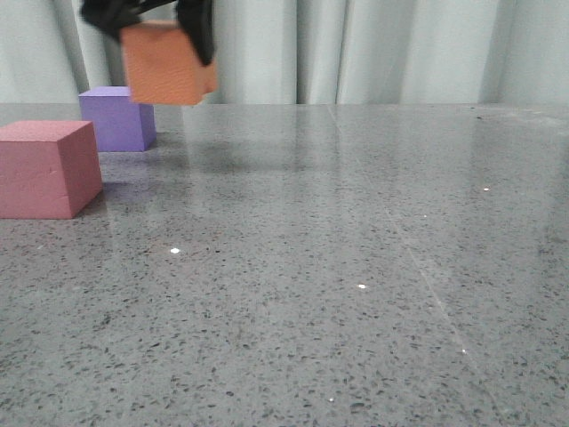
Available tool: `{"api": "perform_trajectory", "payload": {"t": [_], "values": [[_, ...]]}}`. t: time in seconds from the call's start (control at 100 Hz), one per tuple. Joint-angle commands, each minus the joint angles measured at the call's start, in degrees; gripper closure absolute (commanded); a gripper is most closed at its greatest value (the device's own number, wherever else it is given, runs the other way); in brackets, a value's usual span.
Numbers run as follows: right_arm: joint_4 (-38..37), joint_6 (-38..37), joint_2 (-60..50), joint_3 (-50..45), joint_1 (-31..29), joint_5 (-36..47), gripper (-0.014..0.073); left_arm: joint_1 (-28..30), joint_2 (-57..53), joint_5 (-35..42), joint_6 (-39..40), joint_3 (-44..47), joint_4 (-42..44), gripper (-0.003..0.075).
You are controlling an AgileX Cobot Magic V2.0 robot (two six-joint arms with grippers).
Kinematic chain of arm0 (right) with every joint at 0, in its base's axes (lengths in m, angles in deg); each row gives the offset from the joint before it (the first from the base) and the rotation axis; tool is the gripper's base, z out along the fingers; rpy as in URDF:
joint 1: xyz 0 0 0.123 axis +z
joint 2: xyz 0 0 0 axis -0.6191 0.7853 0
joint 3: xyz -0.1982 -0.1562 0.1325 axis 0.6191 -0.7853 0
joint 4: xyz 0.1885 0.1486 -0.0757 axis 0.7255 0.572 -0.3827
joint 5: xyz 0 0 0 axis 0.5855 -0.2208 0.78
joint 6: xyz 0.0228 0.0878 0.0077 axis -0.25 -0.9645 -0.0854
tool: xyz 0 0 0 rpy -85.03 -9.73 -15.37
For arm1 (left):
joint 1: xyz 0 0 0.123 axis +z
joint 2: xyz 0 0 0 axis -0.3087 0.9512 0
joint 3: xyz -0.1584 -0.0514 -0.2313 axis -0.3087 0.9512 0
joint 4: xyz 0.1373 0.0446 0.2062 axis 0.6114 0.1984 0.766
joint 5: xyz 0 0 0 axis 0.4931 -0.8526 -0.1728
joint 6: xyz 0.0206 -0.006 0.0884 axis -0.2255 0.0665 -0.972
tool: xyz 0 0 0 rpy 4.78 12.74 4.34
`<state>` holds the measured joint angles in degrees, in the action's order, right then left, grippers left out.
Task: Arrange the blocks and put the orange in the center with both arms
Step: 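Lift the orange cube with the left gripper toward the purple cube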
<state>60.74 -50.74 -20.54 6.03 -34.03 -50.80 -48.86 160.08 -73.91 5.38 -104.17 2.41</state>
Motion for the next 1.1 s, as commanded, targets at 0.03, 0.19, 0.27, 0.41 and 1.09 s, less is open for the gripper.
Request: {"api": "perform_trajectory", "payload": {"t": [0.03,0.19,0.27,0.41,1.09], "values": [[-0.05,0.42,-1.36,0.77,-0.39,4.80,0.0661,1.84,-4.99,4.77,1.26,2.52,0.91,0.0477],[-0.05,0.42,-1.36,0.77,-0.39,4.80,0.0661,3.83,-7.16,7.14,2.82,6.60,2.03,0.0477],[-0.05,0.42,-1.36,0.77,-0.39,4.80,0.0661,5.03,-7.37,7.68,3.38,7.75,2.13,0.0477],[-0.05,0.42,-1.36,0.77,-0.39,4.80,0.0661,7.18,-7.37,7.80,3.47,9.46,2.13,0.0477],[-0.05,0.42,-1.36,0.77,-0.39,4.80,0.0661,9.14,-5.55,12.23,3.47,13.41,2.92,0.0476]]}}
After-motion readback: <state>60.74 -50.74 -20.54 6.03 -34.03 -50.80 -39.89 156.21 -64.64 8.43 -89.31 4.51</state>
